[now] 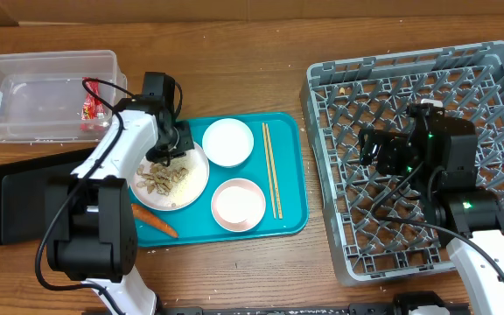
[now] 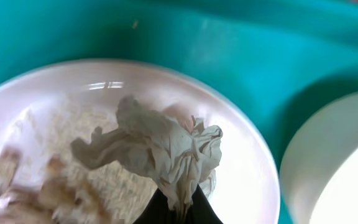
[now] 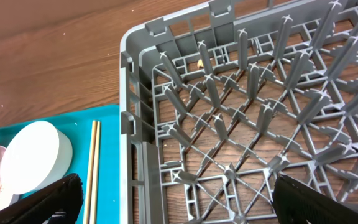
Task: Sort waste into correct bins and load items into the dishwasher
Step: 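Carry the tissue left and release it into the clear bin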
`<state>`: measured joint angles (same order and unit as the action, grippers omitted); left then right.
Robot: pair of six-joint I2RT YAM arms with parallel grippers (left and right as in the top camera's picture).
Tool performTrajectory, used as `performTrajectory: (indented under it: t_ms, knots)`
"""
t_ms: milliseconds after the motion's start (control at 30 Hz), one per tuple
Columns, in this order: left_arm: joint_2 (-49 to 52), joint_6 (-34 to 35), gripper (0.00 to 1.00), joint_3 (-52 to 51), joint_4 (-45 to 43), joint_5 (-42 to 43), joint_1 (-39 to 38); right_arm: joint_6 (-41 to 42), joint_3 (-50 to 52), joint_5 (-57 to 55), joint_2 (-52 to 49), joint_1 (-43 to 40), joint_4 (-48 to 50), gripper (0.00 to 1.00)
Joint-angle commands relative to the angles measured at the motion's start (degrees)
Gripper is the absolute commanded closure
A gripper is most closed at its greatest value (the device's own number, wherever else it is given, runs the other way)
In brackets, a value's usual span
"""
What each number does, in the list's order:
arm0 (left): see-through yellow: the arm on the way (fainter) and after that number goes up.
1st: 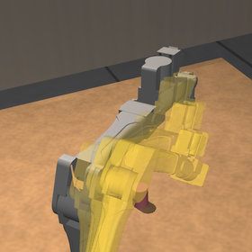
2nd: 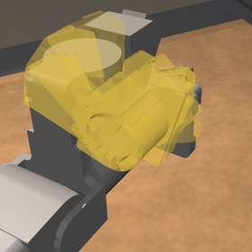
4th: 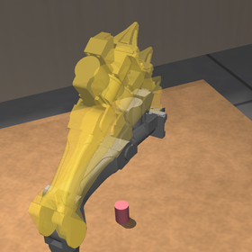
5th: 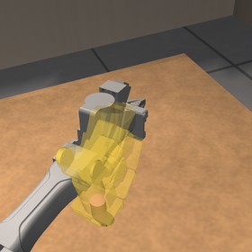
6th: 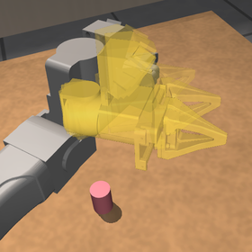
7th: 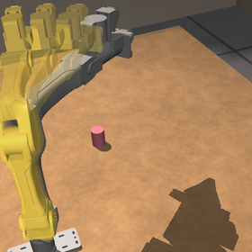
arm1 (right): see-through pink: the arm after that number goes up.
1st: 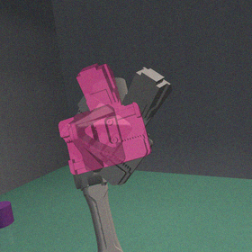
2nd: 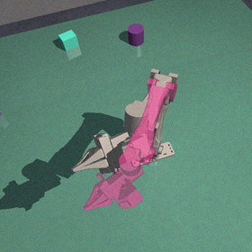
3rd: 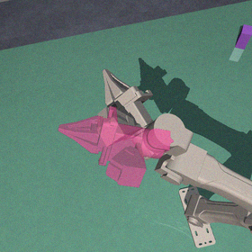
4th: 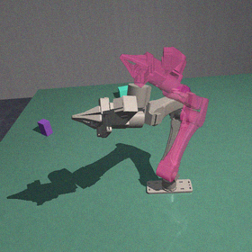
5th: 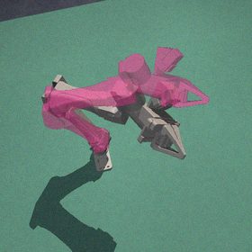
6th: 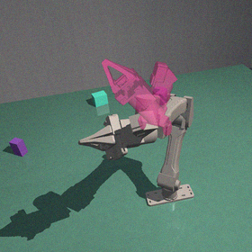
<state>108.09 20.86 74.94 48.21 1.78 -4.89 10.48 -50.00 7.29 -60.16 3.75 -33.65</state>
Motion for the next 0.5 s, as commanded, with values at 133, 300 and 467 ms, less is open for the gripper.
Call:
performTrajectory:
  t_ms: [133, 300, 467]
  knots:
    - [-7.4, -1.8, 0.96, 17.9, 7.4, -12.7, 3.0, 0.0, -1.8, 0.3, 0.3, -0.2, 0.3, 0.00]
    - [-8.8, -1.8, 0.96, 22.4, 6.8, -15.7, 8.6, 0.0, -1.8, 0.3, 0.3, -0.2, 0.3, 0.00]
    - [-7.3, -1.1, 0.96, 22.2, 2.7, -15.1, 15.8, 0.0, -1.8, 0.3, 0.3, -0.2, 0.5, 0.00]
